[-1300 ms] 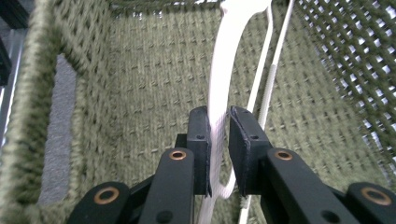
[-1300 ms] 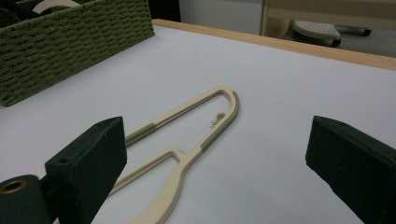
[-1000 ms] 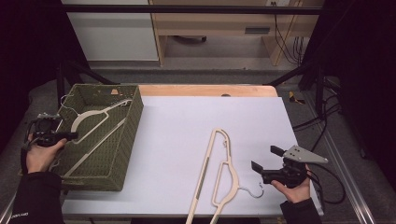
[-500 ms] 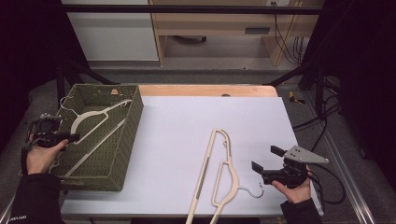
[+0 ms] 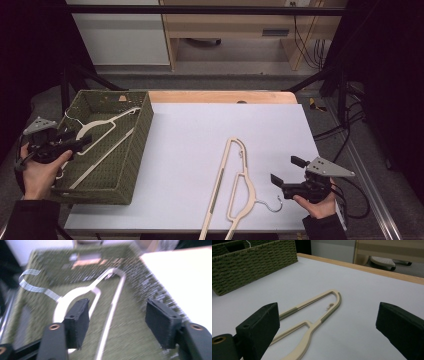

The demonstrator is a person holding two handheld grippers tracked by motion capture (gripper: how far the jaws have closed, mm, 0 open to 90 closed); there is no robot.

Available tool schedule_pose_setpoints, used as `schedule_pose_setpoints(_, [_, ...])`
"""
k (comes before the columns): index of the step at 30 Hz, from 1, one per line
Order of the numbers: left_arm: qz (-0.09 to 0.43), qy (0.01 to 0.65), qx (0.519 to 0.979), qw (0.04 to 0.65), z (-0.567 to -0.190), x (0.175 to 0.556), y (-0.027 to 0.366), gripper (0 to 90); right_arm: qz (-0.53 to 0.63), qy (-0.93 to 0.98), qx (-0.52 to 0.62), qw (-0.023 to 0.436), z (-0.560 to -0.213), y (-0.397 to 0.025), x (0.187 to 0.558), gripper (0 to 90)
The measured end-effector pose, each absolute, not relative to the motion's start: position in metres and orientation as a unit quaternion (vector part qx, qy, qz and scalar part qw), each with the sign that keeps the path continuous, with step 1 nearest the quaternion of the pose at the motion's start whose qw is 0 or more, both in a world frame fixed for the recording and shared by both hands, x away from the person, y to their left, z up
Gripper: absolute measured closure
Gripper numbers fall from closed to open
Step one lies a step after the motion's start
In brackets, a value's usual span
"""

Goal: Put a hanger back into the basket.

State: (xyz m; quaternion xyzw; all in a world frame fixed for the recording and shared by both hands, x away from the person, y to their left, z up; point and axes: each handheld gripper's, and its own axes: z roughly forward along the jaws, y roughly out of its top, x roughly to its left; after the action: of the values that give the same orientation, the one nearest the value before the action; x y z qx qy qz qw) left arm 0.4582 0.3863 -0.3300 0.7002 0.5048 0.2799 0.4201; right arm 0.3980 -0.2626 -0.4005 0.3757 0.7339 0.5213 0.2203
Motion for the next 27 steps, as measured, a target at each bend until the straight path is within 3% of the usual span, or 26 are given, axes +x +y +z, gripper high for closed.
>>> schedule_pose_setpoints(7, [0.268,0.425,0.707,0.499,-0.319,0.435,0.328,20.4,0.509,0.751,0.361,0.216,-0.408,-0.261,0.393,8.0])
schedule_pose_setpoints(14, [0.24,0.363,0.729,0.529,-0.329,0.417,0.273,11.1,0.509,0.757,0.358,0.199,-0.417,-0.264,0.389,10.3])
schedule_pose_setpoints(20, [0.22,0.34,0.74,0.538,-0.353,0.405,0.239,8.8,0.502,0.769,0.349,0.184,-0.425,-0.261,0.389,10.4])
schedule_pose_setpoints(27, [0.199,0.332,0.744,0.544,-0.375,0.4,0.229,9.2,0.485,0.787,0.34,0.174,-0.432,-0.256,0.39,12.6])
